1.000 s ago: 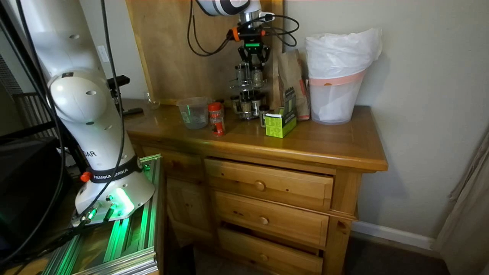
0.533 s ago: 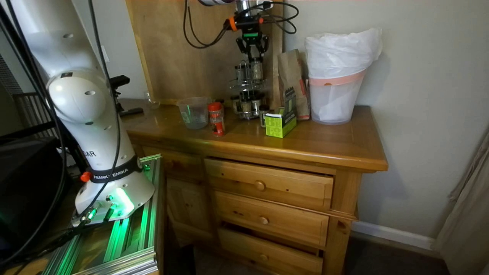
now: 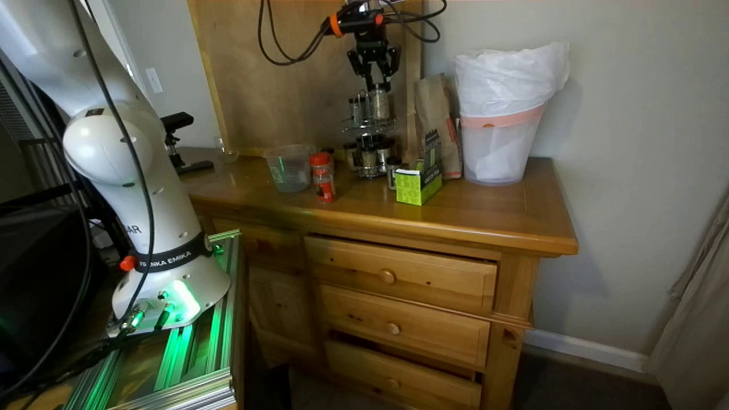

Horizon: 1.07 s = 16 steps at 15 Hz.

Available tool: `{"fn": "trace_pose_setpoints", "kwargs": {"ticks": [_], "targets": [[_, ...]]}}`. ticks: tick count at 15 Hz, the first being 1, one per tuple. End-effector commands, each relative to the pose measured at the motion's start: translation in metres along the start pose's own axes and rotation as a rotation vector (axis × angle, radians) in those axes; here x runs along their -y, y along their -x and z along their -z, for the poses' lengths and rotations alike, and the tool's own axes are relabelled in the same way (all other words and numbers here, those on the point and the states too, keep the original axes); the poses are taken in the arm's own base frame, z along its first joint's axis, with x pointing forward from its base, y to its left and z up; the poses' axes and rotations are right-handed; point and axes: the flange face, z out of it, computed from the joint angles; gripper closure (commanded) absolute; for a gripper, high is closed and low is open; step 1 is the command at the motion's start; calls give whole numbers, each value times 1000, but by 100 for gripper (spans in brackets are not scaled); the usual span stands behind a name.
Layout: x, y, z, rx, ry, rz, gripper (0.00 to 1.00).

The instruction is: Remove one bottle from the top rack

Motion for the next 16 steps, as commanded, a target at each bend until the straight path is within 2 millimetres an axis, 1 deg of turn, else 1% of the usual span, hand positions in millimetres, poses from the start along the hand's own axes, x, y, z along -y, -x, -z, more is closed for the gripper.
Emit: {"fn": "trace_pose_setpoints", "kwargs": {"ticks": [1,4,8,11,16], "targets": [[0,42,-25,31,-38,-64,75],[-1,67,-57,53,-53,-112,75],[-13,91,-89,28,-26,-196,75],[-26,100,-108,-24,14,-250,75],[-34,110,-131,-60,31,-278,75]]}}
